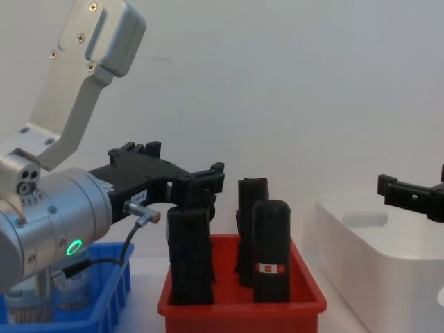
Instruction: Pick the cotton swabs from the blue box and place them into the white box.
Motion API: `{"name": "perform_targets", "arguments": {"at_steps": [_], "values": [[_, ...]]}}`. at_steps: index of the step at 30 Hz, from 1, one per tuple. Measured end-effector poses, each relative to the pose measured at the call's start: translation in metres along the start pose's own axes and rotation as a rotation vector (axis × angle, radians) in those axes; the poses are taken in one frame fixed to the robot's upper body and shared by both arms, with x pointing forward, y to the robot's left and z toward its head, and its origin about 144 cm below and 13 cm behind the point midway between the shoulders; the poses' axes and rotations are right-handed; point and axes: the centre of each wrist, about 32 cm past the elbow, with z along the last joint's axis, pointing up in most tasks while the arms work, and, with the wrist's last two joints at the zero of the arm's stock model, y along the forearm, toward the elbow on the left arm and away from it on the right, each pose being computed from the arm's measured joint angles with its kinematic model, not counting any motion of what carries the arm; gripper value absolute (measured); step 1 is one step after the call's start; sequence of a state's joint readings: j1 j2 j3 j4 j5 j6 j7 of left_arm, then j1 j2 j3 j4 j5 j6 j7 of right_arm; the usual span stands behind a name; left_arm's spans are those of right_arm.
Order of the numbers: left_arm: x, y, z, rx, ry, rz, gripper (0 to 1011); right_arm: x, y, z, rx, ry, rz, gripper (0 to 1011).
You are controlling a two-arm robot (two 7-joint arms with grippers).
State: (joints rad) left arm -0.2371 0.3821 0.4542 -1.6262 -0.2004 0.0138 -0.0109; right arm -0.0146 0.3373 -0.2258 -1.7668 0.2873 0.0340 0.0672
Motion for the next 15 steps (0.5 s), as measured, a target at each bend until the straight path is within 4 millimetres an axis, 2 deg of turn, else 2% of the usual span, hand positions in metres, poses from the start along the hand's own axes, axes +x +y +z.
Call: {"name": "perform_targets", "arguments": {"at_steps": [15], "values": [[0.0000,0.0000,0.0000,0.000,0.000,0.000,1003,0.0018,0.0085,0.0054,0.033,-0.106,0.114,1002]]}}
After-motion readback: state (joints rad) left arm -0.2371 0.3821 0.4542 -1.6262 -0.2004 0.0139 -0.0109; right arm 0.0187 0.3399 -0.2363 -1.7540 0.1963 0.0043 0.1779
